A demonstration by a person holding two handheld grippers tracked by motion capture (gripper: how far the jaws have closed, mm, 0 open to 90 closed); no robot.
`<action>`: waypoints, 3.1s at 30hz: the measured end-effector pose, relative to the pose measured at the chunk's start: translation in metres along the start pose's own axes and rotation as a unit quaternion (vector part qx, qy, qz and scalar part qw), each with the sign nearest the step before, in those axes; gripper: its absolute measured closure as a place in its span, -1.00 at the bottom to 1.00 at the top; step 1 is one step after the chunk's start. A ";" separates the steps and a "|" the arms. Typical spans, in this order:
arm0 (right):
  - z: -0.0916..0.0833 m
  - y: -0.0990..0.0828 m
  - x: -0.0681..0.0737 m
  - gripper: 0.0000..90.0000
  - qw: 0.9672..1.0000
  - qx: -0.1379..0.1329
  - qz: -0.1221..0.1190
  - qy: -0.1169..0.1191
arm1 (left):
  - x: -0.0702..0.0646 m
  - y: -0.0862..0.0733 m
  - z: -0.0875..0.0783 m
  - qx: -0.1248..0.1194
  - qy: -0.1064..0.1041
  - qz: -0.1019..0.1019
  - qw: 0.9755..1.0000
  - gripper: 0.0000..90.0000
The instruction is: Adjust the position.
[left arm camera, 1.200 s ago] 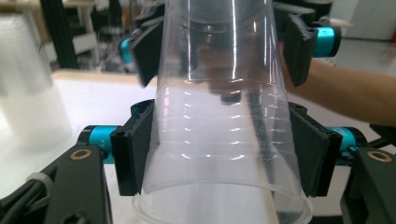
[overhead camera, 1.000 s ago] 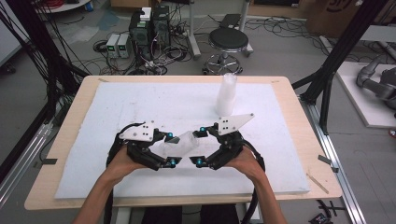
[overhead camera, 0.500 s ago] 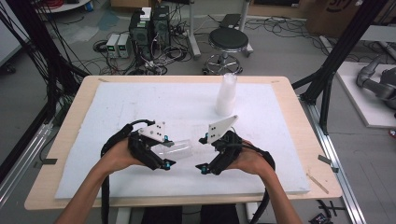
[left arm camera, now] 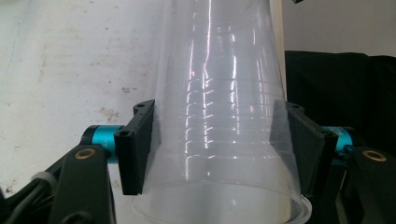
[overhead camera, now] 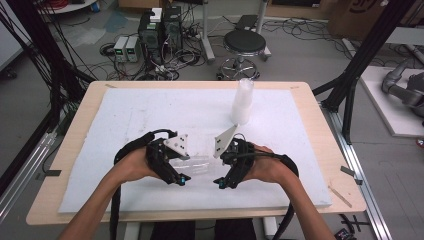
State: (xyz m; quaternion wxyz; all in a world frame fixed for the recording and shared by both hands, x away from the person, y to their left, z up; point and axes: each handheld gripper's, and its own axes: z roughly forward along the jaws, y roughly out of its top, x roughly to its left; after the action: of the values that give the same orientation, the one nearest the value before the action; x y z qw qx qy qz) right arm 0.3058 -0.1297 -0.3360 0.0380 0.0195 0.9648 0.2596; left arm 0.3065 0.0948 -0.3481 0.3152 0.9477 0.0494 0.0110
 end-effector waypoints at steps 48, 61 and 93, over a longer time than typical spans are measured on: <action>0.010 0.012 0.004 -0.06 0.999 0.018 -0.025 0.018 | -0.001 0.016 0.013 0.008 -0.022 -0.003 1.000 -0.42; 0.010 0.008 0.003 -0.05 1.000 0.013 -0.021 0.018 | -0.001 0.014 0.008 -0.026 -0.039 -0.001 0.999 -0.54; 0.016 -0.060 0.011 -0.05 0.955 -0.294 0.039 0.004 | -0.007 -0.066 0.015 -0.388 0.001 -0.039 0.921 -0.84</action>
State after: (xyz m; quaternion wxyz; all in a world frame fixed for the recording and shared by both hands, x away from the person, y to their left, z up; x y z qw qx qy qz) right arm 0.2950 -0.1726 -0.3806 0.0277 0.0442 0.8443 0.5334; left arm 0.2947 0.1379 -0.3995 0.6585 0.7483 0.0781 0.0178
